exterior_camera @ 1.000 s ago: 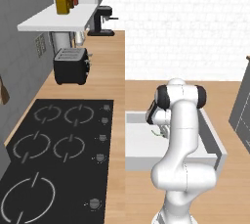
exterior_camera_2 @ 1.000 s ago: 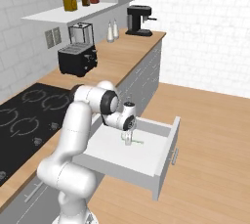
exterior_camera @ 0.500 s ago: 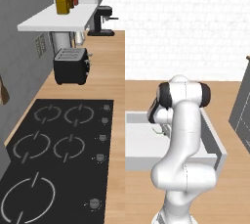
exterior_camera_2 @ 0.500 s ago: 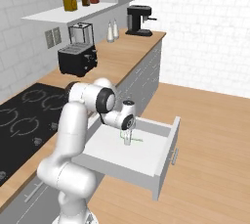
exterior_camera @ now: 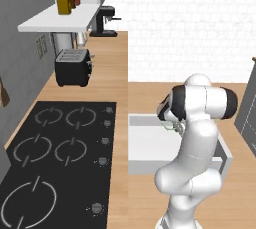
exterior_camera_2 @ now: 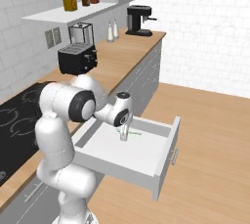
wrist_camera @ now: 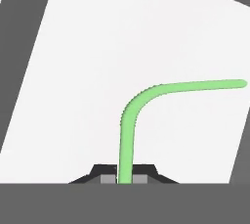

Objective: Take a straw from the drawer in front and place it inside the glass cup on the dining counter.

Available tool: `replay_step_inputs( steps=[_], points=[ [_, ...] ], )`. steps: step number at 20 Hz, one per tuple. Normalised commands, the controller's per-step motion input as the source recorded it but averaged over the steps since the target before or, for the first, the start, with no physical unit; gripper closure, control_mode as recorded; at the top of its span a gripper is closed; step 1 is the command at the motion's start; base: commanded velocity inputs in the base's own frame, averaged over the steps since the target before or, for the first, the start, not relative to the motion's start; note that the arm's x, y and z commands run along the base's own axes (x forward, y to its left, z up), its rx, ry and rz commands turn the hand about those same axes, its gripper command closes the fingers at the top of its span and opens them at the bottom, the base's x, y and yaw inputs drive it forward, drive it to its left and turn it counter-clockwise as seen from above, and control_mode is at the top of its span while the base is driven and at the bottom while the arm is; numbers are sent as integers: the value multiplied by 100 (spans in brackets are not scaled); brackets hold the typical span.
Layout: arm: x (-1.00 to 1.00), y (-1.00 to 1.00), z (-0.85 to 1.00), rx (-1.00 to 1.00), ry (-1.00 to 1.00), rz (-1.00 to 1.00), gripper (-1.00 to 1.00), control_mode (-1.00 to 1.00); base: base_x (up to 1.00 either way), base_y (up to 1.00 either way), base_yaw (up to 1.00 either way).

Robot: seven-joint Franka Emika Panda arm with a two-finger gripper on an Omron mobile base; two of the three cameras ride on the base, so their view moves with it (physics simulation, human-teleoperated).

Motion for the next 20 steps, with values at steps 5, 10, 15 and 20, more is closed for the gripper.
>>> replay_step_inputs(
  steps=[5,10,15,20],
  points=[
    [-69,0,100,0,-15,0,100,-100,0,0,0],
    [-67,0,100,0,-11,0,100,-100,0,0,0],
    [-53,0,100,4,-1,0,100,-100,0,0,0],
    [-54,0,100,13,3,0,100,-100,0,0,0]
  ],
)
